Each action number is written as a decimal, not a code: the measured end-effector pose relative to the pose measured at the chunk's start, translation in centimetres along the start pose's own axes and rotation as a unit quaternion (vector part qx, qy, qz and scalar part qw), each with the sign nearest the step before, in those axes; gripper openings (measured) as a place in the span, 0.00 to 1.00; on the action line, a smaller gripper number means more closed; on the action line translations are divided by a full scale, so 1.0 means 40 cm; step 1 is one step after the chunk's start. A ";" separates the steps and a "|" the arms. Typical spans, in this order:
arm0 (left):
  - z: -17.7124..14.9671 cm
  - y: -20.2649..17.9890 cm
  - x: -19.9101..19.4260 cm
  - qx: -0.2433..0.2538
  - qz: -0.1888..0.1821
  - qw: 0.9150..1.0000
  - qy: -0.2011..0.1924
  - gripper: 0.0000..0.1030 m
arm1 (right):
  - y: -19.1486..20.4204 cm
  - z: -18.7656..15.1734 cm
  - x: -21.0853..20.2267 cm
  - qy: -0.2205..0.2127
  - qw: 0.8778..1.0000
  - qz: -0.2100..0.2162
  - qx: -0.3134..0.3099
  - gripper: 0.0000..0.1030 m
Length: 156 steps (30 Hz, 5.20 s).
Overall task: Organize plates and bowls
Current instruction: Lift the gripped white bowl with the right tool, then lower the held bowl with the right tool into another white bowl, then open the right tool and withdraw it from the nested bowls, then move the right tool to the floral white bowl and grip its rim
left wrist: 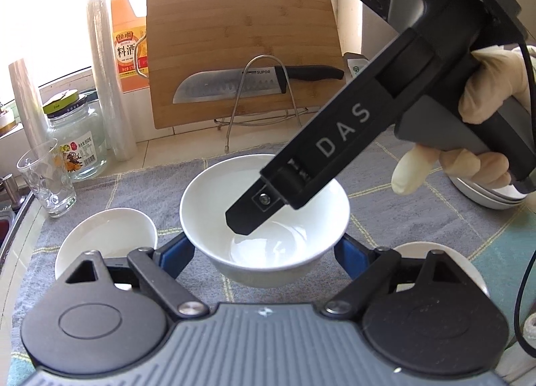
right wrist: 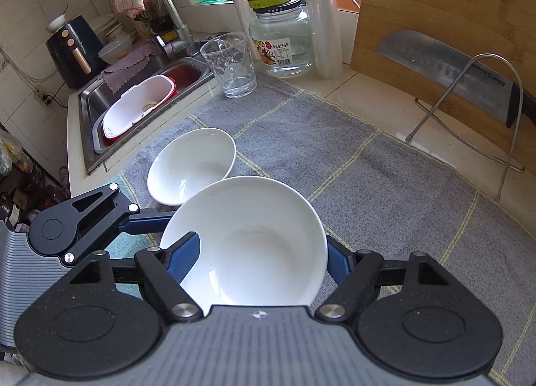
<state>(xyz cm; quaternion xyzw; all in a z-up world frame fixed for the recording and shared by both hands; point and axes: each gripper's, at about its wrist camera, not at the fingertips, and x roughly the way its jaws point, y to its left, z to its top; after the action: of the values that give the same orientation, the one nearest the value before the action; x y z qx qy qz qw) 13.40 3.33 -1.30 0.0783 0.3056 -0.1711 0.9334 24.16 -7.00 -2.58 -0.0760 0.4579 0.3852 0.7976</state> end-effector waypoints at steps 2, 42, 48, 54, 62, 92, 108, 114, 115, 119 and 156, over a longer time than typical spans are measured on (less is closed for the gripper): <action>-0.004 -0.006 -0.010 0.003 -0.002 1.000 -0.001 0.87 | 0.008 -0.008 -0.010 -0.002 1.000 -0.004 0.001 0.80; -0.036 -0.167 -0.127 0.077 -0.105 0.991 -0.012 0.87 | 0.079 -0.249 -0.196 -0.039 0.993 -0.079 0.079 0.80; -0.047 -0.179 -0.121 0.082 -0.114 0.990 -0.001 0.87 | 0.073 -0.274 -0.191 -0.030 0.992 -0.081 0.088 0.80; -0.057 -0.187 -0.110 0.082 -0.122 0.989 0.012 0.87 | 0.070 -0.294 -0.184 -0.021 0.992 -0.083 0.095 0.80; -0.060 -0.192 -0.105 0.084 -0.124 0.989 0.019 0.87 | 0.065 -0.308 -0.179 -0.018 0.991 -0.084 0.100 0.80; -0.064 -0.191 -0.095 0.100 -0.134 0.986 0.028 0.93 | 0.056 -0.305 -0.180 -0.024 0.992 -0.079 0.097 0.93; -0.096 -0.064 -0.156 0.046 -0.103 0.993 0.031 0.93 | 0.128 -0.207 -0.133 -0.029 0.996 -0.082 0.026 1.00; -0.112 0.001 -0.164 0.025 -0.071 0.997 0.030 0.93 | 0.176 -0.157 -0.094 -0.020 0.997 -0.076 -0.009 1.00; -0.114 0.012 -0.165 0.020 -0.065 0.997 0.029 0.93 | 0.185 -0.150 -0.087 -0.018 0.997 -0.076 -0.015 1.00; -0.124 0.061 -0.160 0.002 -0.039 0.999 0.028 0.93 | 0.211 -0.127 -0.060 -0.011 0.995 -0.086 -0.041 1.00; -0.112 0.308 0.010 -0.044 0.051 0.998 0.004 0.93 | 0.200 0.157 0.251 0.026 0.994 -0.001 -0.106 0.96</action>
<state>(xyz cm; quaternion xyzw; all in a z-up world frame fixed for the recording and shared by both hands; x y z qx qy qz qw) 15.78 15.78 -4.61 0.0533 0.3126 -0.1095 0.9420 25.76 6.99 -5.08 -0.1709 0.4351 0.4290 0.7730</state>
